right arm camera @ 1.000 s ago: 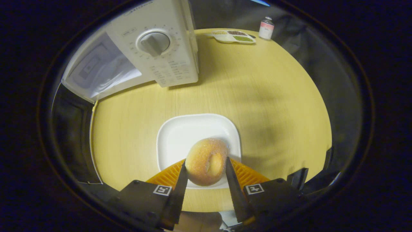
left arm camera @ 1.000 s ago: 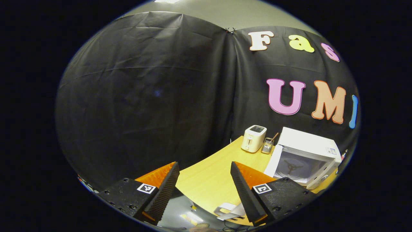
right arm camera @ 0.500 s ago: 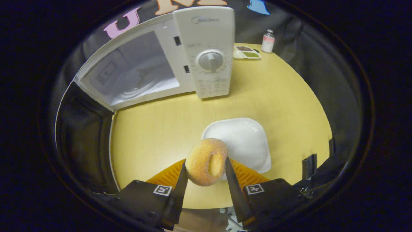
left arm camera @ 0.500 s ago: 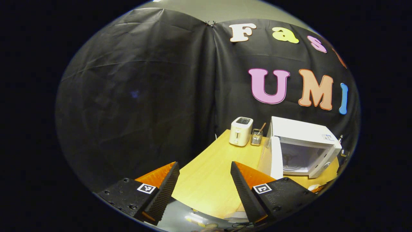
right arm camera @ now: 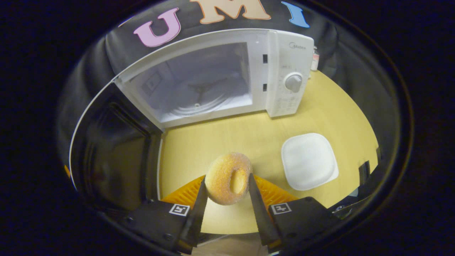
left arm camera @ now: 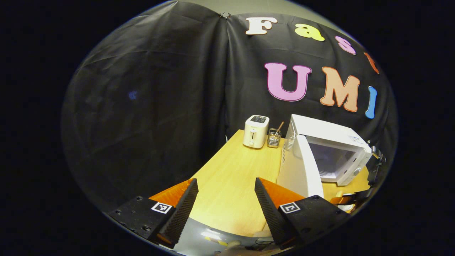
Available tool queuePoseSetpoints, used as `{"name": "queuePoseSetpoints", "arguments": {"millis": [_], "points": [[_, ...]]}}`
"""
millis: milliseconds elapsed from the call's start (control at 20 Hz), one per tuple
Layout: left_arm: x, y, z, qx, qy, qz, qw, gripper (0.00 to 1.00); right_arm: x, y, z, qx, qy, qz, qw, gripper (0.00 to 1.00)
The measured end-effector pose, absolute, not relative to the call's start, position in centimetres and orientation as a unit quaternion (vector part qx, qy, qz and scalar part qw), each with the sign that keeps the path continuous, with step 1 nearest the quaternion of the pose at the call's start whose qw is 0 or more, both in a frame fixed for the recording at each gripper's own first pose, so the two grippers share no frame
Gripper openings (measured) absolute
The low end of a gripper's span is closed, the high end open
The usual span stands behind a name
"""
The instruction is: Open the microwave oven with the left hand, put the food in, and close the microwave oven.
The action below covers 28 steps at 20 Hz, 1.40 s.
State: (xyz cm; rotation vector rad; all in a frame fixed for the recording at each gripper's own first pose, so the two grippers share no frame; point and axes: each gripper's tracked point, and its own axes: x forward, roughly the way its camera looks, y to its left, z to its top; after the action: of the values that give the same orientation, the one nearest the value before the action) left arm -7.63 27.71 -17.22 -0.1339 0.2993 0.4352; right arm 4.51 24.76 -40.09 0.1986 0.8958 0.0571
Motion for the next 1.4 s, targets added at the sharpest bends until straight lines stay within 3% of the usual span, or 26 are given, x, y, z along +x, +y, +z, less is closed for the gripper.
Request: {"name": "queuePoseSetpoints", "arguments": {"millis": [50,550,1000,1050,1100,1400], "points": [[-7.7,28.1,-17.6,-0.071,0.153,0.216,0.962,0.94,5.3,25.4,-39.7,0.106,0.421,0.025,0.901,0.62],[-8.9,28.6,-21.0,-0.088,0.201,0.198,0.955,0.94,15.5,29.2,-39.3,0.217,0.328,-0.038,0.919,0.61],[-10.7,30.0,-24.6,-0.146,0.257,0.224,0.929,0.93,21.9,30.7,-40.3,0.298,0.291,-0.085,0.905,0.65],[-10.8,30.2,-24.6,-0.144,0.260,0.226,0.928,0.93,22.5,30.9,-40.5,0.303,0.289,-0.087,0.904,0.77],[-11.0,30.4,-24.7,-0.142,0.262,0.227,0.927,0.92,23.1,31.0,-40.9,0.308,0.288,-0.091,0.902,0.65],[-11.3,30.7,-24.6,-0.129,0.268,0.220,0.929,0.92,25.4,30.9,-41.3,0.331,0.268,-0.115,0.897,0.67]]}}
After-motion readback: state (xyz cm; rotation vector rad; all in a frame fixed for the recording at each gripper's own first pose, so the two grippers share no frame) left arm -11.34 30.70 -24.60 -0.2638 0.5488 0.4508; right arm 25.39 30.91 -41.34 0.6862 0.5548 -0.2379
